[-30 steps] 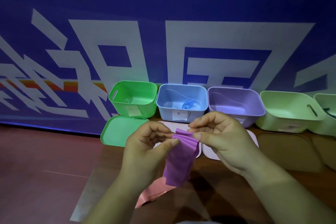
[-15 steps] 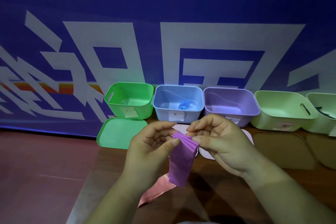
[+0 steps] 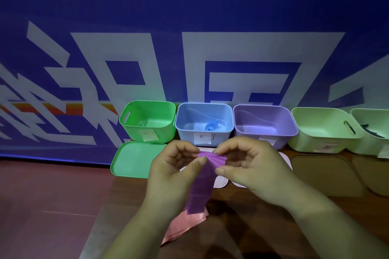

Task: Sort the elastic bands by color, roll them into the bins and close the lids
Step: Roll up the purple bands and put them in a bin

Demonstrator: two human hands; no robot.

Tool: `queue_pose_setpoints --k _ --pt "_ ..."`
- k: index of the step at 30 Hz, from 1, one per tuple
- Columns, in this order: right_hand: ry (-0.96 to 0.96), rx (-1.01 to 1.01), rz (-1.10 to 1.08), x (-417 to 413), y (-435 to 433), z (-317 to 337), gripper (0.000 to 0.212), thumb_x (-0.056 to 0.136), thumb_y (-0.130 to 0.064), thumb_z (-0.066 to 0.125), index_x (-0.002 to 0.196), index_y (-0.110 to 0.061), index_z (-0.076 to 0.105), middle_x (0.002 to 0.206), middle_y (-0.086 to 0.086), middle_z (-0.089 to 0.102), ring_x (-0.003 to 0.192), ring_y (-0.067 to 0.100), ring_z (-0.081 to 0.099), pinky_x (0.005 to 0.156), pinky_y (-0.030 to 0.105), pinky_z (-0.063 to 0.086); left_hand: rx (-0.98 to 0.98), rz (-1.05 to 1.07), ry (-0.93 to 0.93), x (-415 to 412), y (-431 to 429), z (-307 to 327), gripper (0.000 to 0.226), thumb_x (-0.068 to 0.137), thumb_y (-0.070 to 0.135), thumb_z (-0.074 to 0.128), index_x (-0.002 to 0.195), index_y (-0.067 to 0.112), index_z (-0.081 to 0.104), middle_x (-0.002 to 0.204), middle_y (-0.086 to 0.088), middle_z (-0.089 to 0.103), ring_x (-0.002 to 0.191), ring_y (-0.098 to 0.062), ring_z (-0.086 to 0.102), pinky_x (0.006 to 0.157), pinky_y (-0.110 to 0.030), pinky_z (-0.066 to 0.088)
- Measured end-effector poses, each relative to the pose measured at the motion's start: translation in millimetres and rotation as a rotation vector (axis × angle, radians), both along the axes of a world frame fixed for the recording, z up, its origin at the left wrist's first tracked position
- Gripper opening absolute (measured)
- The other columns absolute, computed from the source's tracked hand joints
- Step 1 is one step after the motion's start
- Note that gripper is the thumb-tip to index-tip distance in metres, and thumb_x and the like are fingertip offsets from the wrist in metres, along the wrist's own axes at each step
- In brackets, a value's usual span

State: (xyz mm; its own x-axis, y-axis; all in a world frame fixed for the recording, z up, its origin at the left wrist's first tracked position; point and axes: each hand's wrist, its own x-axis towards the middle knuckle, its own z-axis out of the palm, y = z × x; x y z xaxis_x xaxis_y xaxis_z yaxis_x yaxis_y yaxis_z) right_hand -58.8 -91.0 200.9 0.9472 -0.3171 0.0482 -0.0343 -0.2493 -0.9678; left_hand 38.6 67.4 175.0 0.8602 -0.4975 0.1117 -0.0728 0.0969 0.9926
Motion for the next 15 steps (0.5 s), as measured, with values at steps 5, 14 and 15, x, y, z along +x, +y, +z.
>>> queue_pose_setpoints --k 5,14,15 --pt "-0.031 -0.11 -0.04 -1.9 1.3 5.6 0.034 0.074 -0.014 0.085 0.096 -0.035 0.071 0.101 -0.008 0.072 0.095 0.016 0.069 0.087 0.032 0.056 -0.083 0.031 0.068 -2.3 -8.9 6.3 0.017 0.079 -0.015 0.069 0.088 -0.002 0.062 0.077 -0.009 0.066 0.072 -0.012 0.063 0.067 -0.019 0.054" --pt "-0.082 0.049 -0.156 2.8 -5.5 9.1 0.026 0.08 -0.004 0.078 0.086 -0.029 0.074 0.086 -0.003 0.073 0.08 0.018 0.069 0.078 0.031 0.057 -0.141 -0.067 0.012 -2.5 -15.1 17.5 0.025 0.078 -0.015 0.068 0.091 0.006 0.063 0.08 -0.001 0.068 0.075 -0.011 0.065 0.07 -0.018 0.053" --pt "-0.085 0.076 -0.158 3.0 -6.1 10.1 0.027 0.079 -0.002 0.078 0.084 -0.027 0.075 0.086 -0.002 0.074 0.08 0.015 0.069 0.077 0.028 0.056 -0.124 -0.086 -0.015 -1.8 -15.1 18.1 0.026 0.079 -0.015 0.068 0.092 0.008 0.064 0.081 0.001 0.07 0.076 -0.011 0.065 0.07 -0.019 0.054"
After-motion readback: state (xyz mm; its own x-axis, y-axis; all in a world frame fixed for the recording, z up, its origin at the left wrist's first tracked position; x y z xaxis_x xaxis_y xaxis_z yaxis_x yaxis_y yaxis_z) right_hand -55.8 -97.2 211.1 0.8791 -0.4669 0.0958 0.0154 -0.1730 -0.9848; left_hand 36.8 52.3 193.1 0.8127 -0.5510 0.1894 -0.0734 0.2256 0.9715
